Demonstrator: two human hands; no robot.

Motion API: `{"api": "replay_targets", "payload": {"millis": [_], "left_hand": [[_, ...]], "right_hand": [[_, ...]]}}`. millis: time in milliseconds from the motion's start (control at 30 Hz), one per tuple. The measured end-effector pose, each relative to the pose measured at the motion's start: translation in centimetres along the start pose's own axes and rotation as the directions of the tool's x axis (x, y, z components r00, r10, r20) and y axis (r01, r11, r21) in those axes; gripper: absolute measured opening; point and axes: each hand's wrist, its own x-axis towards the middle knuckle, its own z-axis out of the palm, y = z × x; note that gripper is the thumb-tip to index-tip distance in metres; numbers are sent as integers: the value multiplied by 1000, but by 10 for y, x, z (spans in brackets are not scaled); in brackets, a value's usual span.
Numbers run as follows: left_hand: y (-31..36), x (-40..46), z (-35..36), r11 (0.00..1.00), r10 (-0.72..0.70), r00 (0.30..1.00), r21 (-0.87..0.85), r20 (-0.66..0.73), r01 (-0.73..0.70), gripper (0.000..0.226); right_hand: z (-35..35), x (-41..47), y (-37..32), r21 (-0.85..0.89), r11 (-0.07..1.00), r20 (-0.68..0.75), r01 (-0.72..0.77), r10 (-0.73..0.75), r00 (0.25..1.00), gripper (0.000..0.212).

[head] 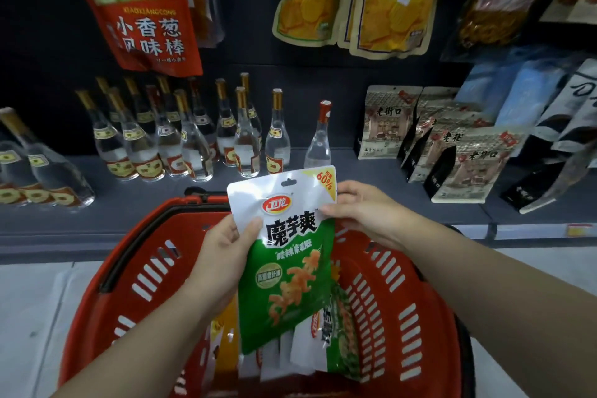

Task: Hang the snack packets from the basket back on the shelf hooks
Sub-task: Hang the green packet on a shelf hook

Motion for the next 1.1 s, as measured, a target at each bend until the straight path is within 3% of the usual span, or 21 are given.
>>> {"api": "replay_targets", "payload": {"millis": [167,300,433,600,867,1100], "left_hand": [[38,10,-11,991,128,991,-33,-34,-129,21],[75,15,-12,966,238,967,-83,-86,-245,19],[117,19,-16,943,326,931,-11,-163,-332,9],[190,12,-18,898,436,887,131,-150,-419,7],[431,-48,28,852,504,862,195,-56,-485,5],[651,-116,66,813,526,851,290,6,-505,13]], "right_hand": [[9,5,-15,139,985,-73,100,-91,993,8],[23,3,-41,189,964,-56,187,-180,982,11],[30,-6,-77,138,925,-144,353,-334,932,14],[33,-28,-145,78,876,-199,476,-454,869,12],[26,-122,-374,64,849,-277,524,-489,827,12],[13,-219,-596,-155,871,-310,466,-491,814,9]]}}
